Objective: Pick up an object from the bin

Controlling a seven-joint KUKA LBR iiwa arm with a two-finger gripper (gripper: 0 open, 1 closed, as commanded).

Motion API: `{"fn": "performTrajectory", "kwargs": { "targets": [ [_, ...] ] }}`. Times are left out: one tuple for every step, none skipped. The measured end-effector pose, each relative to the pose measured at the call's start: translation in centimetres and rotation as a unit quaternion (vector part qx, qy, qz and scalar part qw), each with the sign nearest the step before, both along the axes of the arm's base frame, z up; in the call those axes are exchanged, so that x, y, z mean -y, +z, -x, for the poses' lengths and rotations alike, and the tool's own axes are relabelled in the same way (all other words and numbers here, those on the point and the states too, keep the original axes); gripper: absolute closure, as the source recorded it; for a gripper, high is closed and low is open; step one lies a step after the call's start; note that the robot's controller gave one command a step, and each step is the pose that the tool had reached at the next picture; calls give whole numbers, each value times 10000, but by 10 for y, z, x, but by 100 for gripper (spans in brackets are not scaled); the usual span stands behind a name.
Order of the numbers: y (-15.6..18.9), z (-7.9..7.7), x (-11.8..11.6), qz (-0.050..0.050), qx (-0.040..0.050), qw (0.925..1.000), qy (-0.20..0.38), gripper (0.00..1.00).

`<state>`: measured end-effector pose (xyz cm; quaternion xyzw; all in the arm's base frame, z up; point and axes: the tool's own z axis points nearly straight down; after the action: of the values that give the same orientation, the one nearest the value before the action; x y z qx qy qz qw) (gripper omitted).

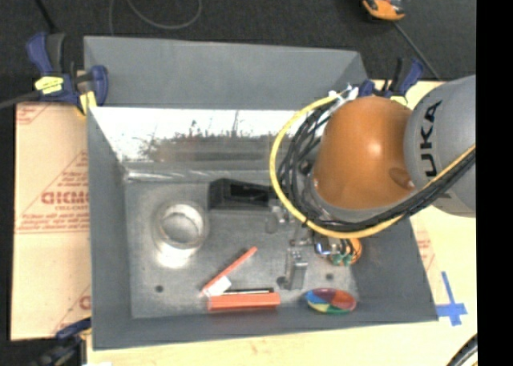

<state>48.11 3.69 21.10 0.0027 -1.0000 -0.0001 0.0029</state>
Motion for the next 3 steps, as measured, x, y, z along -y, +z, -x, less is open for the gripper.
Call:
{"fn": "performTrajectory", "kwargs": {
  "targets": [
    [4, -2, 0, -2, 43, 10000, -7, 0],
    [-9, -25, -28, 8, 60, 10000, -25, 0],
    [-26, -52, -51, -24, 56, 9995, 304, 0]
  ]
}}
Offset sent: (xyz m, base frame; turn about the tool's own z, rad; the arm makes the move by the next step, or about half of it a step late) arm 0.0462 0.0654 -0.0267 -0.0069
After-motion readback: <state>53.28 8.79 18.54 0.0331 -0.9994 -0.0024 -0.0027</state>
